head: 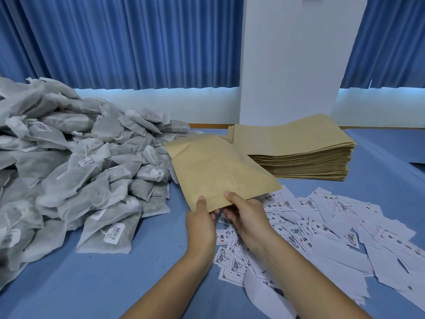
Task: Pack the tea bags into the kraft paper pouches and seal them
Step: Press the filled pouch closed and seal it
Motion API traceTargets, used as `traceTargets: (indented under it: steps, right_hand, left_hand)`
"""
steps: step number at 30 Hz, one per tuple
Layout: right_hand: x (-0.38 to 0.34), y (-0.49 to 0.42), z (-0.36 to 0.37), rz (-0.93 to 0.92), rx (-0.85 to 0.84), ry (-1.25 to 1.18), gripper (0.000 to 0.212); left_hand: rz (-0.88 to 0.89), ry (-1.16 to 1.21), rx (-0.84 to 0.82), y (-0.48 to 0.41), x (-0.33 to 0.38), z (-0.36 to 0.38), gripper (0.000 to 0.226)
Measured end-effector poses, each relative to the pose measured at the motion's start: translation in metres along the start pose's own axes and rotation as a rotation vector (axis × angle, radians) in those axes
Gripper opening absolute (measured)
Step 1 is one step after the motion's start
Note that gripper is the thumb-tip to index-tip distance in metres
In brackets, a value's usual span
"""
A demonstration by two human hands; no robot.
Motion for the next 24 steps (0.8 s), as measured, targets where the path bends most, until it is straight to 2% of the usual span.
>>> traceTargets:
  steps: [3, 12, 16, 18, 24]
  right_hand:
    - [0.003, 0.002, 0.007, 0.005, -0.059, 0.017, 0.007]
    - [0.001, -0.002, -0.003, 0.059, 0.047, -0.057, 0.006]
    - [-0.003, -0.007, -0.012, 0.031, 0.114, 0.065, 0.016]
    - [-0.004, -0.007, -0.011, 0.046, 0.092, 0.021, 0.018]
    - [-0.017, -0.013, -0.034, 0.021, 0.150, -0.039, 0.006]
  left_hand:
    - [0.036, -0.066, -0.004, 0.001, 0.002, 0.000, 0.032]
    - [0.001, -0.161, -0.038, 0.000, -0.005, 0.004, 0.038]
    - [-0.012, -0.166, -0.034, 0.002, -0.006, 0.004, 0.039]
    - [-0.006, -0.166, -0.030, 0.002, -0.005, 0.004, 0.041]
    - [0.002, -0.198, -0.047, 0.005, -0.004, 0.009, 0.041]
Point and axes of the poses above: each hand's wrist, its own y-axis away from the middle knuckle, its own z-axis out of the palm, x = y × z, the point moved 7 cm from there along -y, towards the middle knuckle, and after that the axes turned 14 degrees about y, right-handed, at the moved point
